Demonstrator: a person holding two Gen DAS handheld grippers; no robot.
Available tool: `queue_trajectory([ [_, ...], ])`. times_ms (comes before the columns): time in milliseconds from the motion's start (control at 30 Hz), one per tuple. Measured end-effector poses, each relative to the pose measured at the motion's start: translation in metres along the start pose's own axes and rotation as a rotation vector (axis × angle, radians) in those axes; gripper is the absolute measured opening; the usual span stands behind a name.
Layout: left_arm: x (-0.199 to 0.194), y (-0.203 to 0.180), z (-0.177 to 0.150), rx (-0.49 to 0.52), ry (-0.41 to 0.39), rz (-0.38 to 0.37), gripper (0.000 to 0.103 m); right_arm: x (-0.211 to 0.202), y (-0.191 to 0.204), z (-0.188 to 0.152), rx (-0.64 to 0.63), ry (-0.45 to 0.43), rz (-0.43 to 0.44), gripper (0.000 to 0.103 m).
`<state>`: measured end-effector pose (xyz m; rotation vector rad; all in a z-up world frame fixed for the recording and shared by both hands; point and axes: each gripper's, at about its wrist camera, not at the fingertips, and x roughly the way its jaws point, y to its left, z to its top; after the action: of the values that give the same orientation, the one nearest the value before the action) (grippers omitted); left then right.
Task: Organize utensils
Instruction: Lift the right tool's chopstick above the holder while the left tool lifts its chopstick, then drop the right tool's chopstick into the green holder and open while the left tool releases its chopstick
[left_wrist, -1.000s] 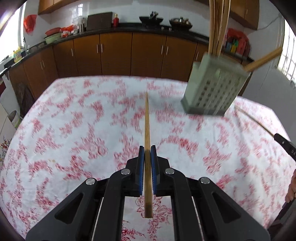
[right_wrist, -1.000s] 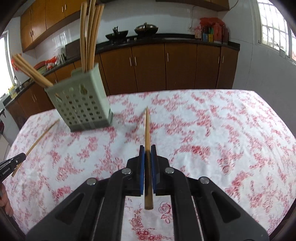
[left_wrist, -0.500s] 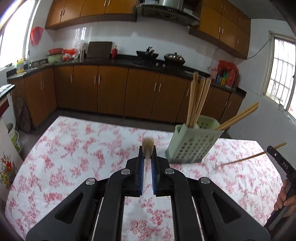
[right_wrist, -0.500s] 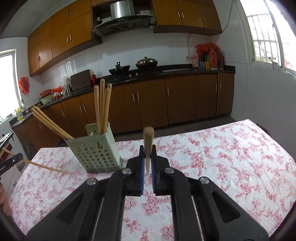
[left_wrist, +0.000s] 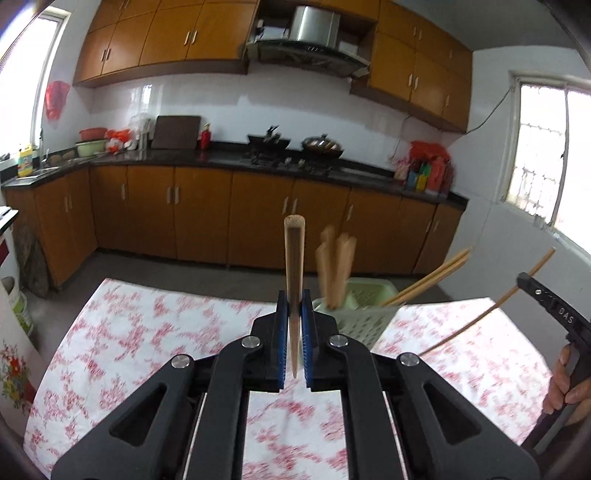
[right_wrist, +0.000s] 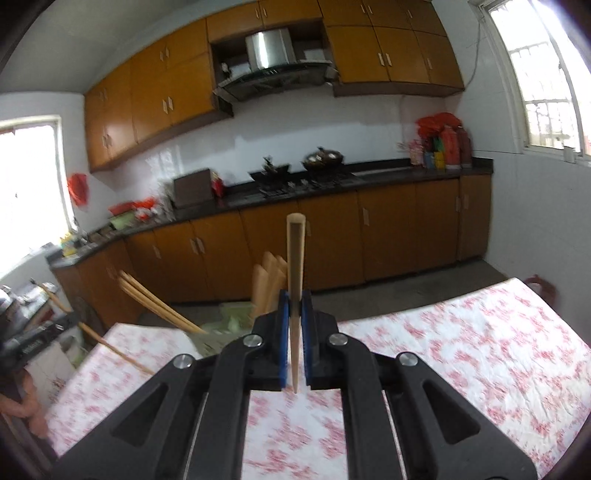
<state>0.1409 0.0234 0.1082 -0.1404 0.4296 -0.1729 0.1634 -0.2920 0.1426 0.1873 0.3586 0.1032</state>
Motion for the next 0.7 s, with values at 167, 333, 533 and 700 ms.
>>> queue_trajectory([
  [167,-0.008,-0.019,0.029,-0.010,-0.058,-0.066,0.007,-0.015,0.017,0.035,0.008,-0.073,0.088,0.007],
  [333,-0.003,-0.035,0.058,-0.041,-0.142,-0.078,0.007,-0.012,0.033,0.054,-0.016,-0.136,0.102,0.007],
  [533,0.023,-0.041,0.065,-0.033,-0.170,-0.031,0.007,0.017,0.046,0.054,-0.055,-0.152,0.087,0.007],
  [700,0.051,-0.038,0.053,-0.060,-0.125,-0.016,0.007,0.051,0.047,0.046,-0.045,-0.104,0.085,0.007],
])
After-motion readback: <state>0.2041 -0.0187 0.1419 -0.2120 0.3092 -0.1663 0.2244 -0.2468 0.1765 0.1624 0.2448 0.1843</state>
